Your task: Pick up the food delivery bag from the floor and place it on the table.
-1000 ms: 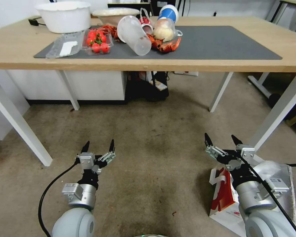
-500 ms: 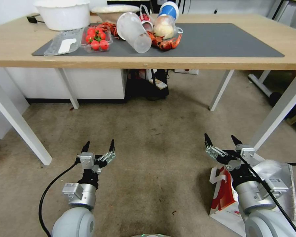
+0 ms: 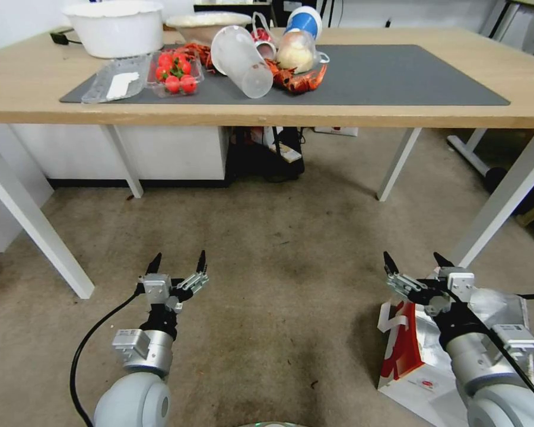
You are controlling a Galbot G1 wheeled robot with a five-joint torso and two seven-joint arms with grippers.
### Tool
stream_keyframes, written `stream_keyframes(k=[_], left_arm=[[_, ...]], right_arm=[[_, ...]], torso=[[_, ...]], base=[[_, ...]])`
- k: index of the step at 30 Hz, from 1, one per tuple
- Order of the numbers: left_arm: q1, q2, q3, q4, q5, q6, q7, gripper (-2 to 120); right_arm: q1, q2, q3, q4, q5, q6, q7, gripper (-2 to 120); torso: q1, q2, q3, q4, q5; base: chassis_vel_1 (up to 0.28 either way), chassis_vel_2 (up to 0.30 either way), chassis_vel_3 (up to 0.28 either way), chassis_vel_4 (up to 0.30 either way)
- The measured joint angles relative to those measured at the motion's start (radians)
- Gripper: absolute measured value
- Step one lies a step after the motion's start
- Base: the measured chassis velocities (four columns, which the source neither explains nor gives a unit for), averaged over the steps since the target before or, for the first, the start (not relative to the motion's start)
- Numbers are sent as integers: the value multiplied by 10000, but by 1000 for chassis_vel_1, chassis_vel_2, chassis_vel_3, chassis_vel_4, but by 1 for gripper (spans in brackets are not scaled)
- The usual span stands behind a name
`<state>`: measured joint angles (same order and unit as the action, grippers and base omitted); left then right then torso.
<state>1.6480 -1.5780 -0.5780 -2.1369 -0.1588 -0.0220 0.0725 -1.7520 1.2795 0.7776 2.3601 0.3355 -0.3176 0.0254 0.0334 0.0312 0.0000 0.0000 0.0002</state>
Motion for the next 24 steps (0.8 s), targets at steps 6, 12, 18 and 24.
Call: stream_keyframes(k=[6, 12, 18, 24], left_arm=[[104, -96, -113, -132, 12, -63, -39, 100], [152, -98, -129, -156, 29, -63, -42, 100], [212, -92, -153, -195, 31, -74, -53, 100], [236, -110, -147, -199, 32, -100, -59, 100]], right_arm=[[19, -988, 649, -742, 242, -313, 679, 100], [-39, -1285, 1192, -1466, 97, -683, 1304, 100], [-174, -1343, 1773, -2154, 145, -981, 1461, 100], [-89, -1461, 1977, -3130, 267, -931, 1482, 100]], torso=[[1, 8, 0, -1, 1], [2, 14, 0, -1, -2], [3, 21, 0, -2, -1], [3, 24, 0, -1, -1]], base=[[0, 0, 0, 0], [0, 0, 0, 0], [0, 0, 0, 0], [0, 0, 0, 0]])
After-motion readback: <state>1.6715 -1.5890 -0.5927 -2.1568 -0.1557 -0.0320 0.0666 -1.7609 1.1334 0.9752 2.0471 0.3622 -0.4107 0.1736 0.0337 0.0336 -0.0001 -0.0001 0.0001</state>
